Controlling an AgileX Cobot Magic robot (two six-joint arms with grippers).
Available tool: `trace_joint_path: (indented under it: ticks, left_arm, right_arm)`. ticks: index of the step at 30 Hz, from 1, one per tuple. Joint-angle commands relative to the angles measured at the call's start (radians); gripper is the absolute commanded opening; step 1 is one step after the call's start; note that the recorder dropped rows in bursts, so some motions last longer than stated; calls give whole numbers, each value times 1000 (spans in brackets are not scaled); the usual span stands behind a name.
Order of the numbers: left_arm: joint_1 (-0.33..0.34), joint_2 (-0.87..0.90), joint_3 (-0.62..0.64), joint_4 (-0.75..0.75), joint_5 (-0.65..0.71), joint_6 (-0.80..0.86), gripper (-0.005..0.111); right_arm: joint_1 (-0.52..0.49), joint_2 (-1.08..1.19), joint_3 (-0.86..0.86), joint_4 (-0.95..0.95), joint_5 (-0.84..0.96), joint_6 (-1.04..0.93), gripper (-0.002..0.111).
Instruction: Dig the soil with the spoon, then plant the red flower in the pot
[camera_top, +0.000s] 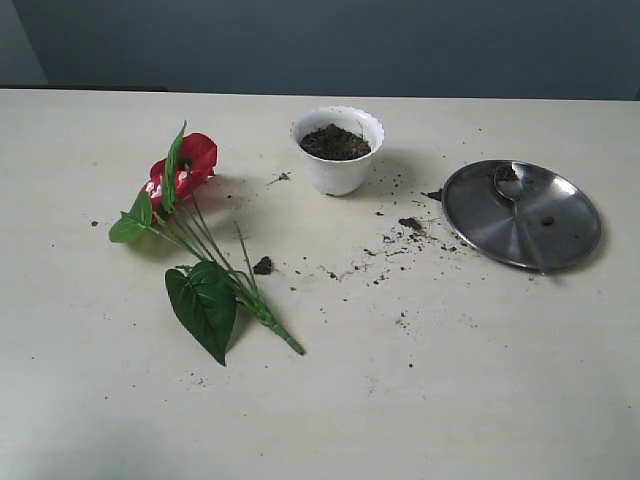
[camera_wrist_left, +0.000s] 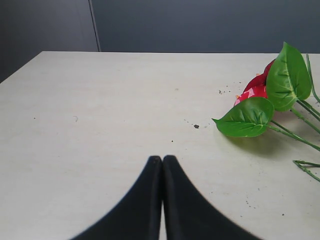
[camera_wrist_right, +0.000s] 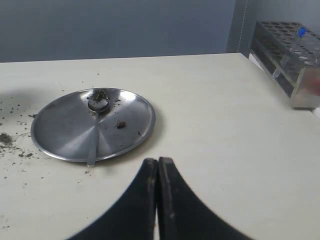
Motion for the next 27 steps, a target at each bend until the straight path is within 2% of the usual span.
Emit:
trace_joint_path:
  ticks: [1, 8, 11, 19, 22, 27]
  left_arm:
    - [-3, -5, 5, 0, -11, 0, 0]
    - [-3, -5, 5, 0, -11, 0, 0]
    - [-3, -5, 5, 215, -4, 4, 0]
    - [-3, -5, 5, 421, -11, 6, 0]
    - [-3, -5, 5, 431, -59, 6, 0]
    - [-3, -5, 5, 420, -237, 6, 0]
  right_arm:
    - [-6, -6, 3, 0, -4, -5, 0]
    - [-6, -6, 3, 0, -4, -5, 0]
    - [-6, -6, 3, 0, -4, -5, 0]
    - [-6, -6, 3, 0, -4, -5, 0]
    - [-6, -6, 3, 0, -4, -5, 0]
    - [-6, -6, 3, 0, -4, -5, 0]
